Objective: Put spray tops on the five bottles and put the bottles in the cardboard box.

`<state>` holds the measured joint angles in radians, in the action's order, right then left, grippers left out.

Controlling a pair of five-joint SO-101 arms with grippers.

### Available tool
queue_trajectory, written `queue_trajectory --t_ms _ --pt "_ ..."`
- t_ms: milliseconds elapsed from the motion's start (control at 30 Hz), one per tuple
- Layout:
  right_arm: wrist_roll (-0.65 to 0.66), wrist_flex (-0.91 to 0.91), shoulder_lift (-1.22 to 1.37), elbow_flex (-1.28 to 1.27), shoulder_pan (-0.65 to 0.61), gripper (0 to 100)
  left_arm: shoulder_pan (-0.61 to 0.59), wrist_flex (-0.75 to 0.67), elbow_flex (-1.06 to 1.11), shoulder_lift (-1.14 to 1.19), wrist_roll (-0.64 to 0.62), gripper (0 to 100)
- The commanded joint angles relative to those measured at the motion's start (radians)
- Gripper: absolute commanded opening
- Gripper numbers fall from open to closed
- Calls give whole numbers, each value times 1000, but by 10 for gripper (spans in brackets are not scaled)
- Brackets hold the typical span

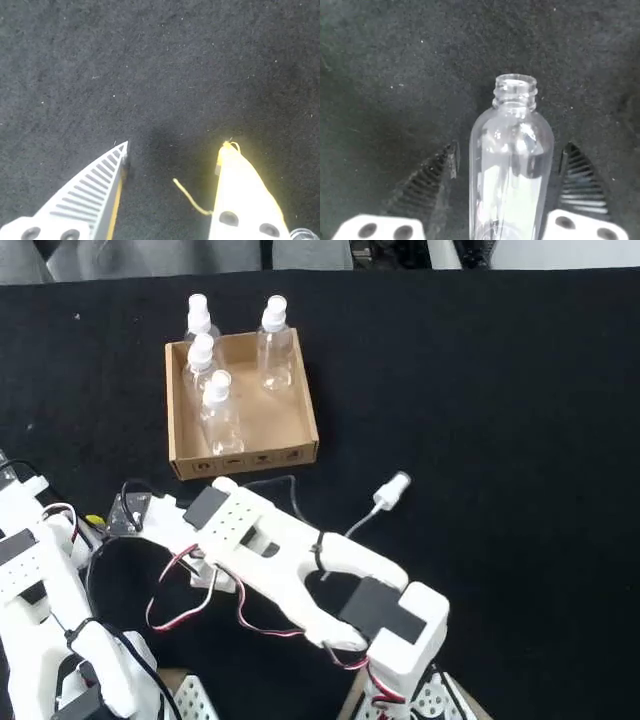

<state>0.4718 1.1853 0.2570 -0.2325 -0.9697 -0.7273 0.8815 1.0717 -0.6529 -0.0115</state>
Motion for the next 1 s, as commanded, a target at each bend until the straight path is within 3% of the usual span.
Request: queue_trajectory --t_ms 0,267,533,967 --pt "12 3 -4 64 -15 276 -13 -12 -24 -9 -9 256" --pt "9 8 1 50 -14 270 -13 -12 -24 -9 -9 256" --pt "5 8 -5 41 8 142 -13 -12 -24 -9 -9 256" --pt "5 94 -8 44 38 134 -13 -12 -24 -9 -9 256"
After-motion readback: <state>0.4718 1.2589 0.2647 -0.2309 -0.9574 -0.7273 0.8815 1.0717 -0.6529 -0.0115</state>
